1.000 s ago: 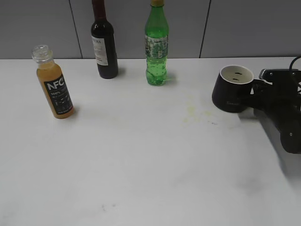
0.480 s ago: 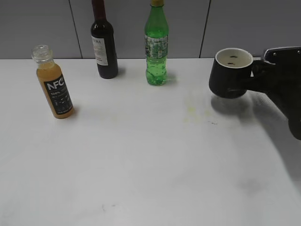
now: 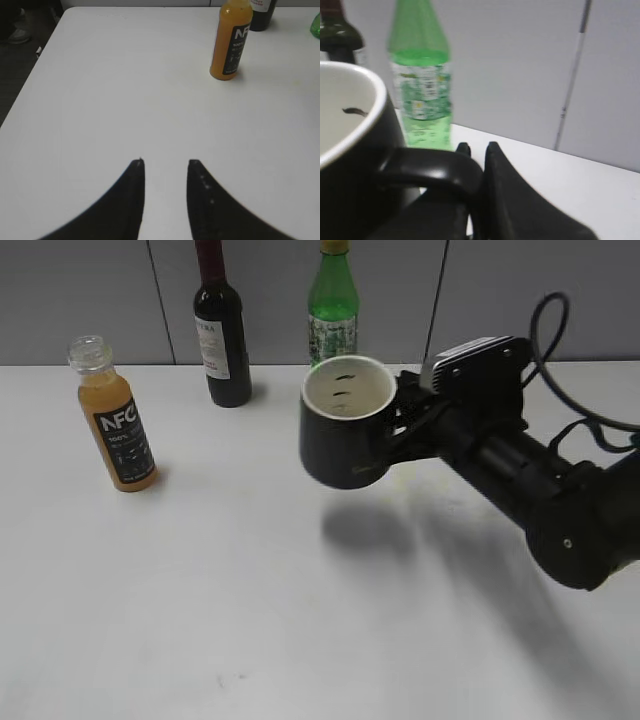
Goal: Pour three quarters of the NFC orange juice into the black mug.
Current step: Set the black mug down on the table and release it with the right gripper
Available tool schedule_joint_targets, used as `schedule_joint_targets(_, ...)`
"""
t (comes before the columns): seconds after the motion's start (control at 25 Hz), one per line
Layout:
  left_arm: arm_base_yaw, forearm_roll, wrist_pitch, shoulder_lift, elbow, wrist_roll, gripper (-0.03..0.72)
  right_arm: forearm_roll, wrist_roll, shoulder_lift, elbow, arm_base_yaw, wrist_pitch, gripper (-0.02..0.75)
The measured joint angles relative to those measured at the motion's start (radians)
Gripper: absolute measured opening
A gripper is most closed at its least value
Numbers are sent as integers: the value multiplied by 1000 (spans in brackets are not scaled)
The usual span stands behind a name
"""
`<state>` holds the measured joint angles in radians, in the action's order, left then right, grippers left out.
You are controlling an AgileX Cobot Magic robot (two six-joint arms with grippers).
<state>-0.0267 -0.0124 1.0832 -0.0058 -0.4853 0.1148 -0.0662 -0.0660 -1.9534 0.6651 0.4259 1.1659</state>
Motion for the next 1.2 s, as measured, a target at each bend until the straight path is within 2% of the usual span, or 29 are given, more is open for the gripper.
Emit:
schedule_joint_targets(0.16, 0, 0, 0, 0, 0, 0, 236, -3, -1, -6, -9, 123, 0, 46)
schedule_joint_targets(0.36, 0, 0, 0, 0, 0, 0, 236, -31, -1, -58, -9, 201, 0, 46)
schedule_joint_targets(0.56, 0, 0, 0, 0, 0, 0, 236, -98, 12, -134, -9, 211, -1, 46)
schedule_joint_targets(0.92, 0, 0, 0, 0, 0, 0, 236, -123, 40, -198, -13, 211, -5, 52)
schedule_joint_targets(1.2, 0, 0, 0, 0, 0, 0, 236, -127, 56, -214, -13, 211, 18, 112)
